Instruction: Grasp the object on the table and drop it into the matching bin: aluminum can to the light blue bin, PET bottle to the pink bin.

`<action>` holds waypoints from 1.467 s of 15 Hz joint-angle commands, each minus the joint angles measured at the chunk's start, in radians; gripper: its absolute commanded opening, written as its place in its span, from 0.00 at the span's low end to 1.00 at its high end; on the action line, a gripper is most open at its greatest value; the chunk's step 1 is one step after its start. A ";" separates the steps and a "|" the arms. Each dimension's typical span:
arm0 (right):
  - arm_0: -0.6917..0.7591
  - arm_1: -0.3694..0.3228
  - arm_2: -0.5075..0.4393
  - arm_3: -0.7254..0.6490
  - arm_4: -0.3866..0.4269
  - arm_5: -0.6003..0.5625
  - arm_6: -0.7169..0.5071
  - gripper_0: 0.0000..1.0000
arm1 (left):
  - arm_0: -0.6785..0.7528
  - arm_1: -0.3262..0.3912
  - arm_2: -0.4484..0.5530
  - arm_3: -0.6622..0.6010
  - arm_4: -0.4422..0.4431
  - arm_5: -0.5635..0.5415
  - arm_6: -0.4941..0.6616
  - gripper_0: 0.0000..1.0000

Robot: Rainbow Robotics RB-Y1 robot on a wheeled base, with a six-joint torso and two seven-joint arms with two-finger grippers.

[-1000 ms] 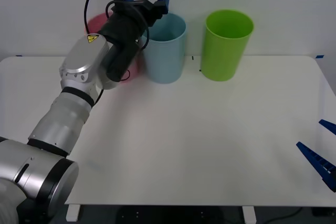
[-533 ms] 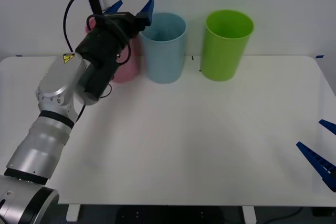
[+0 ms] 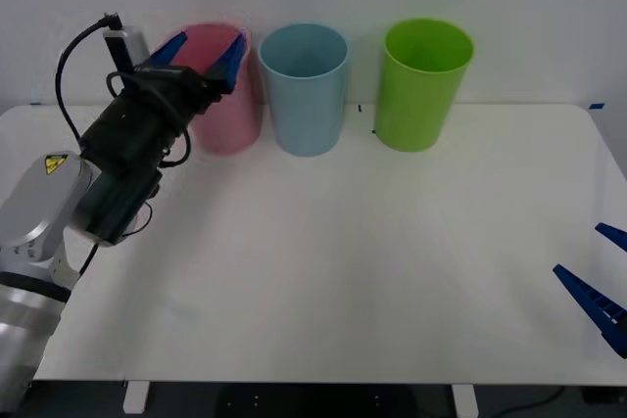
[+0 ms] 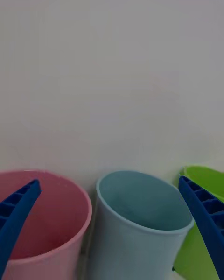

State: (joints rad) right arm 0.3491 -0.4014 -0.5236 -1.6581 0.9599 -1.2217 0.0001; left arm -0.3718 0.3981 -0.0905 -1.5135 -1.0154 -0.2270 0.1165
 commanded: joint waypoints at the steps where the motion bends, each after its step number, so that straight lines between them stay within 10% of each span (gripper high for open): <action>1: 0.000 0.000 0.000 0.000 0.000 0.000 0.000 1.00 | 0.080 0.050 0.006 -0.067 0.035 -0.023 -0.020 1.00; 22: 0.000 0.000 0.000 0.000 0.000 0.000 0.000 1.00 | 0.386 0.058 0.568 -0.093 -0.175 -0.824 0.065 1.00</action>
State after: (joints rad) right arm 0.3491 -0.4014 -0.5236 -1.6581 0.9599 -1.2217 -0.0001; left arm 0.0082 0.4556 0.4615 -1.6061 -1.1890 -1.0319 0.1751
